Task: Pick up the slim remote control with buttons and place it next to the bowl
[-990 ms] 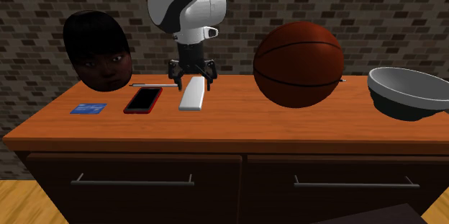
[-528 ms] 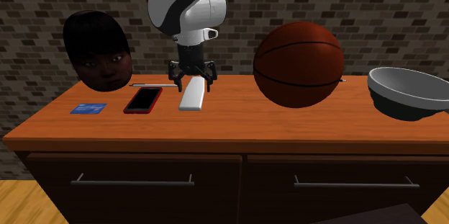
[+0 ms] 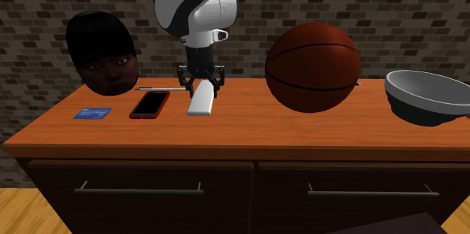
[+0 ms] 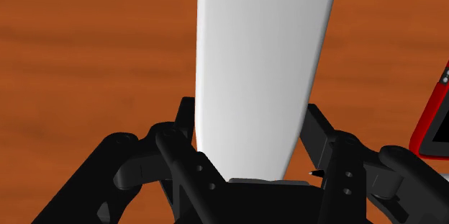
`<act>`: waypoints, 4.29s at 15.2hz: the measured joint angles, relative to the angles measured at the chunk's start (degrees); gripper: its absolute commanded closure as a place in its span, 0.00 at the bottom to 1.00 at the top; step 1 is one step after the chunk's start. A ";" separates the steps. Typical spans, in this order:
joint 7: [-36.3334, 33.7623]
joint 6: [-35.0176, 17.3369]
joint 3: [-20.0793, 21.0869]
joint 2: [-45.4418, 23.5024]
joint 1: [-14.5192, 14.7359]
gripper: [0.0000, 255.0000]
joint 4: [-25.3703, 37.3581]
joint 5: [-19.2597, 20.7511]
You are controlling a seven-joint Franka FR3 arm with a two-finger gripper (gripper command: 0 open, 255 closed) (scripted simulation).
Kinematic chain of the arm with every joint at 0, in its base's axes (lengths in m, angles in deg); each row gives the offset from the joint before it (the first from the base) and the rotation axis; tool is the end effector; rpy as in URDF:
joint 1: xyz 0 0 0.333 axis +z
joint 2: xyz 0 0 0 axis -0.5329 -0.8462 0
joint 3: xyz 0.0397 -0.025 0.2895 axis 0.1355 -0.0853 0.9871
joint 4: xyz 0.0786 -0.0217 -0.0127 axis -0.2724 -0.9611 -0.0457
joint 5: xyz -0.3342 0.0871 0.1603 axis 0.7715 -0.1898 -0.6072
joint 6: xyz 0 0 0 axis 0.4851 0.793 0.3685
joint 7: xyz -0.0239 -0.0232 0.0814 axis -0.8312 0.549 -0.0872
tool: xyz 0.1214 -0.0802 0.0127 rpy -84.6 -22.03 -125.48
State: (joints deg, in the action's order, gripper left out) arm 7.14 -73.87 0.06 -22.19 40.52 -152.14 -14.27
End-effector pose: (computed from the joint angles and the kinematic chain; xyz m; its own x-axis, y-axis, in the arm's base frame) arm 0.6172 0.2509 0.2753 0.9808 -0.1947 -0.0079 -0.1947 -0.9808 0.0079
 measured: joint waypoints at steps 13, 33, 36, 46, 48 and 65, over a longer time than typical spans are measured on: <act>0.67 6.22 0.59 2.92 -0.19 1.00 3.42 -1.05; 1.65 20.62 1.18 5.01 0.37 1.00 15.88 -2.04; 3.05 20.58 0.97 6.60 -0.96 1.00 14.32 -2.56; 15.15 15.76 -2.12 17.21 -10.85 1.00 -0.43 -6.16; 17.67 15.62 -2.91 18.39 -12.45 1.00 -1.53 -6.66; 40.05 7.39 -11.62 22.28 -25.80 1.00 -5.60 -8.79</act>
State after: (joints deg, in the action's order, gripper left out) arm 47.19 -66.49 -11.55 0.10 14.72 -157.74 -23.06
